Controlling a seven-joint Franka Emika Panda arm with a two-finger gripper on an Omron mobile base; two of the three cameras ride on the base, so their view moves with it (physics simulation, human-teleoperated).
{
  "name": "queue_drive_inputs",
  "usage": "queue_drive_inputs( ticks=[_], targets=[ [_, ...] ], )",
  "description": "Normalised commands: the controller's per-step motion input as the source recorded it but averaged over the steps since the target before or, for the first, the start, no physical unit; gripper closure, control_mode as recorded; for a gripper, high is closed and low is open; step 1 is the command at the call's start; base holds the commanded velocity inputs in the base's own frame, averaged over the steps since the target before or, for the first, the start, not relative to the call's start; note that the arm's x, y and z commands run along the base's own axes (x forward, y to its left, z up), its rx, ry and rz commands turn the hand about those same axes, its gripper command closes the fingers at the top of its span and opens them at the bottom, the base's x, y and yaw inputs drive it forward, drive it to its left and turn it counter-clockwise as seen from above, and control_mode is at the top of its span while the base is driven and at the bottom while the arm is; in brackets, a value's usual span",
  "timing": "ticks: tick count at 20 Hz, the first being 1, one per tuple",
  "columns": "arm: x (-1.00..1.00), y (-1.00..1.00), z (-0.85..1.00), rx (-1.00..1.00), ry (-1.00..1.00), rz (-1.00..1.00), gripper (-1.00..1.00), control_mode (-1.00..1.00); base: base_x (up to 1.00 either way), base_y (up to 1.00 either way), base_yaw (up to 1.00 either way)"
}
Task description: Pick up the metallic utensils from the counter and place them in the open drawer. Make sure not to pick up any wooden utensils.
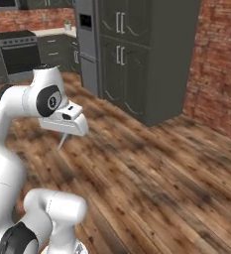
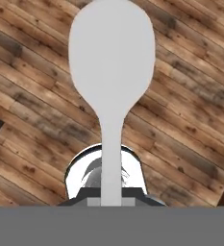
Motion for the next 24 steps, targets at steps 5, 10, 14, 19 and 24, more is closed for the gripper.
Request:
queue_drive_inputs(
  ticks=[5, 10, 14, 19, 24],
  targets=[
    [0.00, 0.00, 0.00, 0.00, 0.00, 0.00, 1.00, 1.00, 1.00, -0.79, 0.42],
    [0.00, 0.00, 0.00, 0.00, 0.00, 0.00, 1.00, 1.00, 1.00, -0.73, 0.43],
    [0.00, 0.00, 0.00, 0.00, 0.00, 0.00, 1.00, 1.00, 1.00, -0.74, 0.42],
    [0.00, 0.00, 0.00, 0.00, 0.00, 0.00, 1.00, 1.00, 1.00, -0.71, 0.41],
    [0.00, 0.00, 0.00, 0.00, 0.00, 0.00, 1.00, 1.00, 1.00, -0.42, 0.42]
  ],
)
